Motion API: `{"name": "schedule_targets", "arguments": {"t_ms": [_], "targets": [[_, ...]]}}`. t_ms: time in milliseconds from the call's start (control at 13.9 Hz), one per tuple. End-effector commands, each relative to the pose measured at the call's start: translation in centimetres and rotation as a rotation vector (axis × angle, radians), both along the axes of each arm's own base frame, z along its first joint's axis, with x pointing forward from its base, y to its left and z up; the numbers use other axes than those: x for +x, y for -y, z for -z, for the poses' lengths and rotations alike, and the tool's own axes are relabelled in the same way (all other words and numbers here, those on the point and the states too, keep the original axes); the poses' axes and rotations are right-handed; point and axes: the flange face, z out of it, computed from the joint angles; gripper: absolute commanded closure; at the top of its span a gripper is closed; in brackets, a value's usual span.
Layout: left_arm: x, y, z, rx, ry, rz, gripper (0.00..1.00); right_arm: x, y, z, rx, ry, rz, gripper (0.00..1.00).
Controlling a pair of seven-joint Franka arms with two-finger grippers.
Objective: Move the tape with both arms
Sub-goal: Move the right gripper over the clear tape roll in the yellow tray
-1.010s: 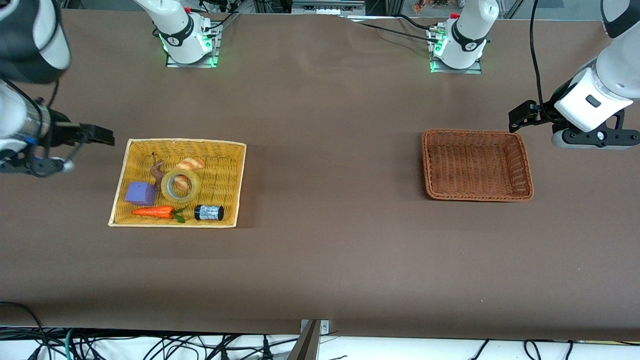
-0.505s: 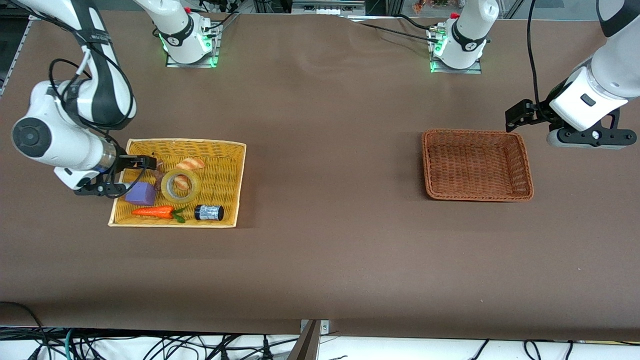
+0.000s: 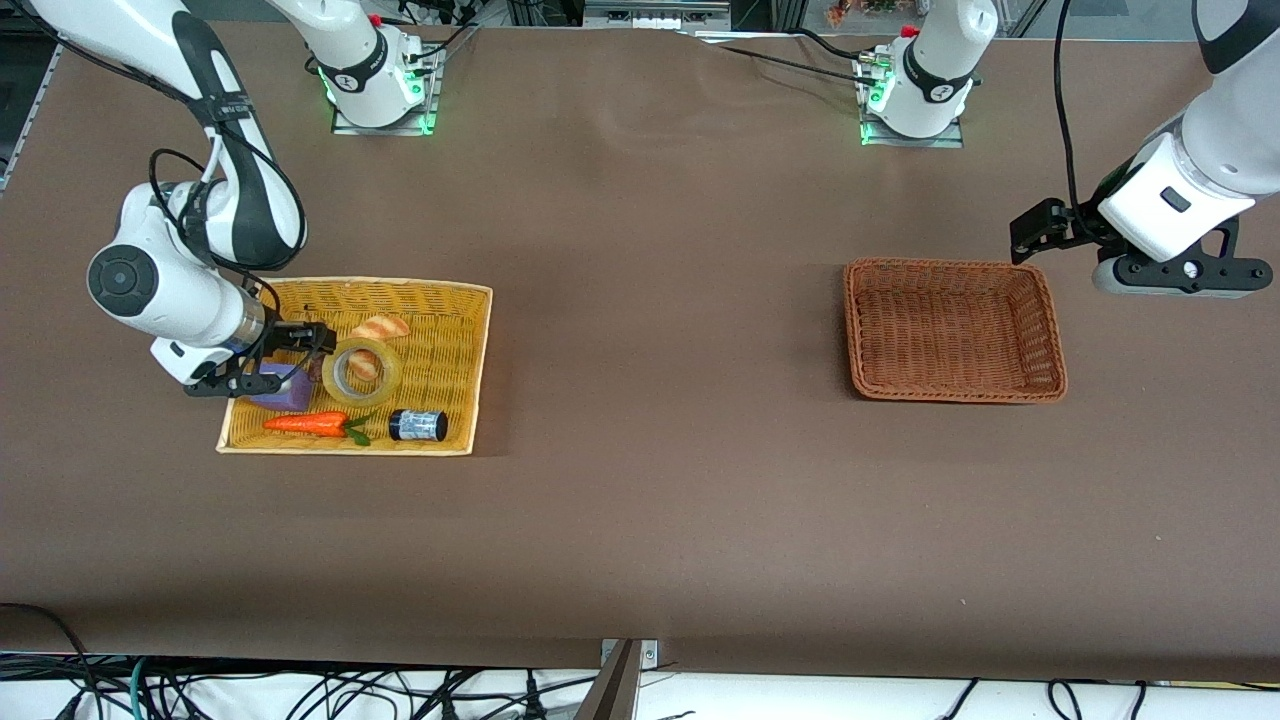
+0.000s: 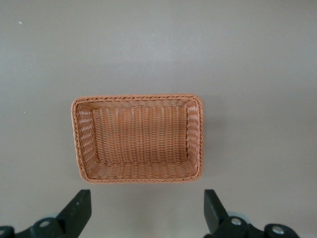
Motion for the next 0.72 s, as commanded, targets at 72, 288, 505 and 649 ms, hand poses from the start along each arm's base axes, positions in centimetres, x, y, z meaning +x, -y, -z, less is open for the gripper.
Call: {"name": "schedule_targets", "arguments": {"t_ms": [72,288,505,649], "targets": [[0.0,0.1,-0.8,0.006,0.000,0.016,0.00,1.4,-0.3,-1.8,0.007,0.052,0.010,0.00],[0.0,0.1,-0.8,0.006,0.000,0.016,0.00,2.9,-0.3,-3.5,0.009,0.098,0.014,0.00],[0.0,0.1,-0.8,0.006,0.000,0.016,0.00,3.6,-0.4,-2.1,0.009,0.119,0.015,0.00],[0.0,0.1,-0.8,0.006,0.000,0.016,0.00,3.6,-0.7,0.3,0.009,0.115,0.008,0.00]]}}
